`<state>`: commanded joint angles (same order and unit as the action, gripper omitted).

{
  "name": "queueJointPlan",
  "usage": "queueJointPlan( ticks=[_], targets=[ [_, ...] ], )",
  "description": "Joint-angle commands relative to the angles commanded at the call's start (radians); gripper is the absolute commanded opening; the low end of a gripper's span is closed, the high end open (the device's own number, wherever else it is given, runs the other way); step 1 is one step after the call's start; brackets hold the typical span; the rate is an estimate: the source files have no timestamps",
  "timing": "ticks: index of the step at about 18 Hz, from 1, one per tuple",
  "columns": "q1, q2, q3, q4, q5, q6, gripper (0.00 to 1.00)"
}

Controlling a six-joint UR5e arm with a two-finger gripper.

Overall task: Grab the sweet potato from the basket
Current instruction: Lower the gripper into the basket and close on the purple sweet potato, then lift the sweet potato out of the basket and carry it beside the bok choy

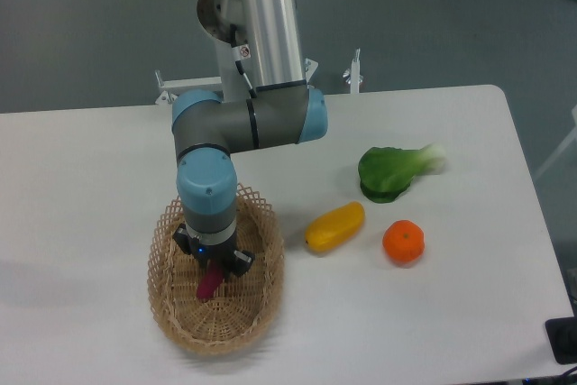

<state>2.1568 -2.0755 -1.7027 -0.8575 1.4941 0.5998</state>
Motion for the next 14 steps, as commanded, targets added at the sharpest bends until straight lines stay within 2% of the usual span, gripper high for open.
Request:
queueJointPlan(
  ticks=[2, 8, 14],
  targets=[
    [0.000, 0.002, 0.003, 0.000, 0.002, 0.002, 0.39],
    [0.006, 0.040, 0.032, -0.002, 0.025, 0.047, 0.39],
    [0.121, 0.116, 0.109, -0.028, 0.018, 0.106, 0.36]
  ],
)
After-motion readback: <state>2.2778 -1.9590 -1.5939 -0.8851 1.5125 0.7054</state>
